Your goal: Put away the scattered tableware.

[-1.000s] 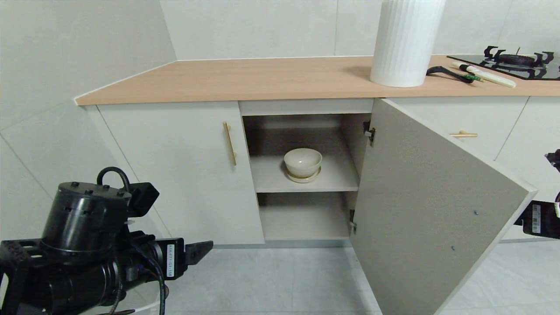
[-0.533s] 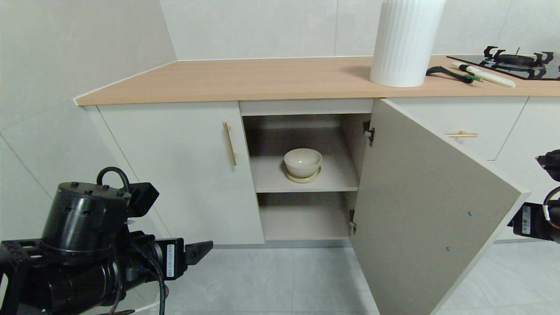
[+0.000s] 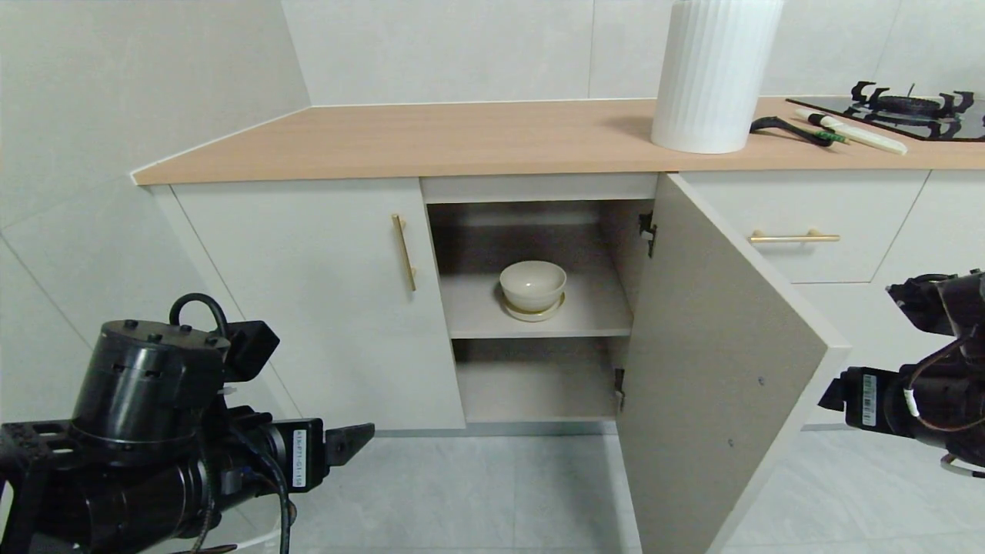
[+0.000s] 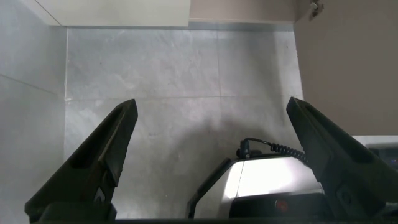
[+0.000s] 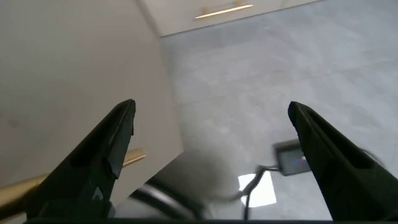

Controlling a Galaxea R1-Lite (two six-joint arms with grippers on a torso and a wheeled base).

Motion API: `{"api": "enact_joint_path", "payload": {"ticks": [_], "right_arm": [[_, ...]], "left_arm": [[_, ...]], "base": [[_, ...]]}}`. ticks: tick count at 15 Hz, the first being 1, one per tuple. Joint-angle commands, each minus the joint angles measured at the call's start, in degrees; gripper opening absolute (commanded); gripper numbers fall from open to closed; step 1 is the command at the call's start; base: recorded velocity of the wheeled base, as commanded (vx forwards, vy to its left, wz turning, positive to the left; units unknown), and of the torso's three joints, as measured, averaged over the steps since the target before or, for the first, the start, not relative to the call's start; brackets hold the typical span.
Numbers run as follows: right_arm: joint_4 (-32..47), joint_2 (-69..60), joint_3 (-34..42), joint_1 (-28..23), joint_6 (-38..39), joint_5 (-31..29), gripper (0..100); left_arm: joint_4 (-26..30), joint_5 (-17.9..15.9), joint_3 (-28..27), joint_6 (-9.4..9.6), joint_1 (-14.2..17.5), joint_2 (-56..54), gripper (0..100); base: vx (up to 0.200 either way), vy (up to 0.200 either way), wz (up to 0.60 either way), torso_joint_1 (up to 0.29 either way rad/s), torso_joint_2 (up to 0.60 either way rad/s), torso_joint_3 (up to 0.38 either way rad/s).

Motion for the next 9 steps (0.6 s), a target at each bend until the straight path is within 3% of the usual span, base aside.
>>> {"api": "enact_joint_path", "payload": {"ticks": [1,6,9], "right_arm": [[-2.34,1.47,0.74,4.87,2.08,-0.06,100],[-11.30,7.36,2.41,11.29,5.68,-0.06,100],[-15.96,8.68,2.41,12.52,5.59,0.21,100]], "left_arm": [[-0.02,-0.05,0.00,-0.01,0.00,0.05,100],[-0.02,0.04,0.00,-0.01,0.00,-0.04,100],[-0.19,0.04,-0.26,-0.09,0.00,-0.22,100]], "base": [[0.000,0.000,0.00,0.000,0.00,0.000],[0.000,0.000,0.00,0.000,0.00,0.000],[0.000,0.000,0.00,0.000,0.00,0.000]]}}
